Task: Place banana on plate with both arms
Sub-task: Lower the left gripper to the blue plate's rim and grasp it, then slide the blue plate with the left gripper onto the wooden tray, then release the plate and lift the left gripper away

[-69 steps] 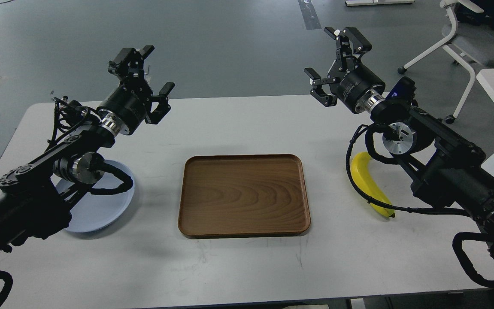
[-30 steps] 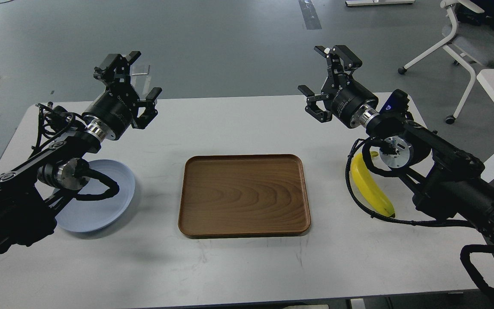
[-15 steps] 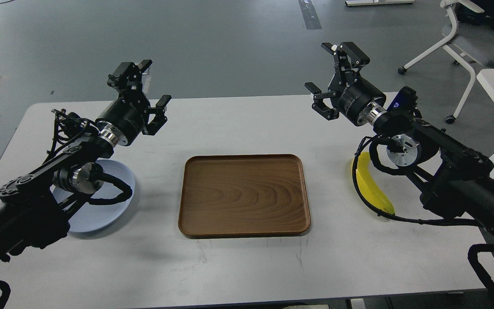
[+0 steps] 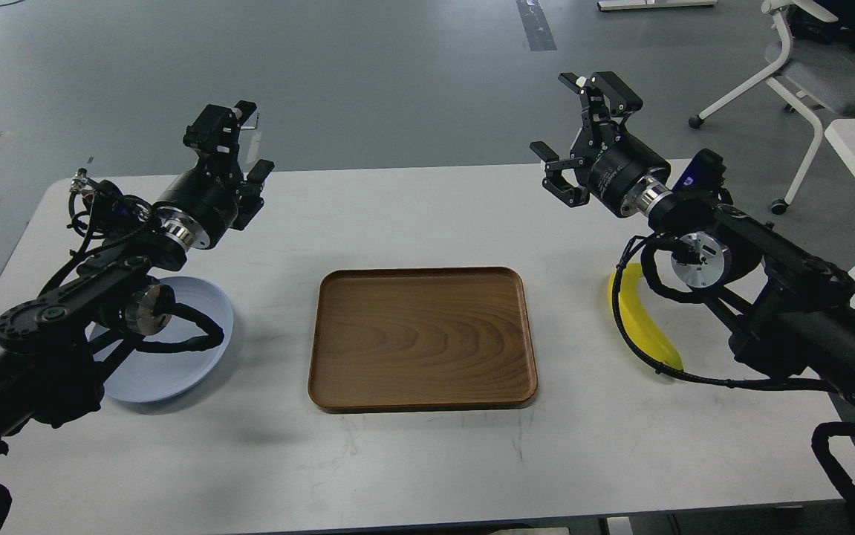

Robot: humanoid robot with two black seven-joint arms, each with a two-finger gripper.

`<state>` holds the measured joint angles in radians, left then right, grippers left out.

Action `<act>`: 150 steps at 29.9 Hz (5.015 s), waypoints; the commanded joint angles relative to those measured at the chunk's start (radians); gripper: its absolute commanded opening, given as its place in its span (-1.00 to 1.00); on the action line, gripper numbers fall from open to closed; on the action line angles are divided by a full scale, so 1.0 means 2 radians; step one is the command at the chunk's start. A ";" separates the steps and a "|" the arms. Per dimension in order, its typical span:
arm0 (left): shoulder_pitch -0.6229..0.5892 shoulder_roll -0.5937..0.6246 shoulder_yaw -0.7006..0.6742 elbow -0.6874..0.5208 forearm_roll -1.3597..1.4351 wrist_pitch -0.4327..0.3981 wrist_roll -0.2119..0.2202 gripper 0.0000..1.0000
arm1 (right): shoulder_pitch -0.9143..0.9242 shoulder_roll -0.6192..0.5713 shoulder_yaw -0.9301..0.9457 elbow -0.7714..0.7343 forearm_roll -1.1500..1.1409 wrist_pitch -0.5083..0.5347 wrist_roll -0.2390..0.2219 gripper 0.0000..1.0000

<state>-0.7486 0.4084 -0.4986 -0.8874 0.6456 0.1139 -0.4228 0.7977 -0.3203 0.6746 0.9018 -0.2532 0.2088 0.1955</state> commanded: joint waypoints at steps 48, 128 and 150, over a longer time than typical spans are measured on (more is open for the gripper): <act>0.159 0.182 0.170 0.084 0.277 0.111 -0.006 0.58 | -0.018 -0.022 0.003 0.015 0.001 -0.019 0.000 1.00; -0.039 -0.088 0.304 0.081 0.329 0.069 -0.033 -1.00 | -0.045 -0.103 0.009 0.070 0.001 -0.024 0.001 1.00; -0.152 -0.097 0.266 0.086 0.007 0.060 -0.033 0.96 | -0.041 -0.203 -0.018 0.135 -0.215 -0.023 0.008 0.98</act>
<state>-0.9701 0.2151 0.0561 -0.7145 0.8639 0.2572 -0.4886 0.7162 -0.6578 0.6678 1.1144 -0.4983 0.1626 0.2027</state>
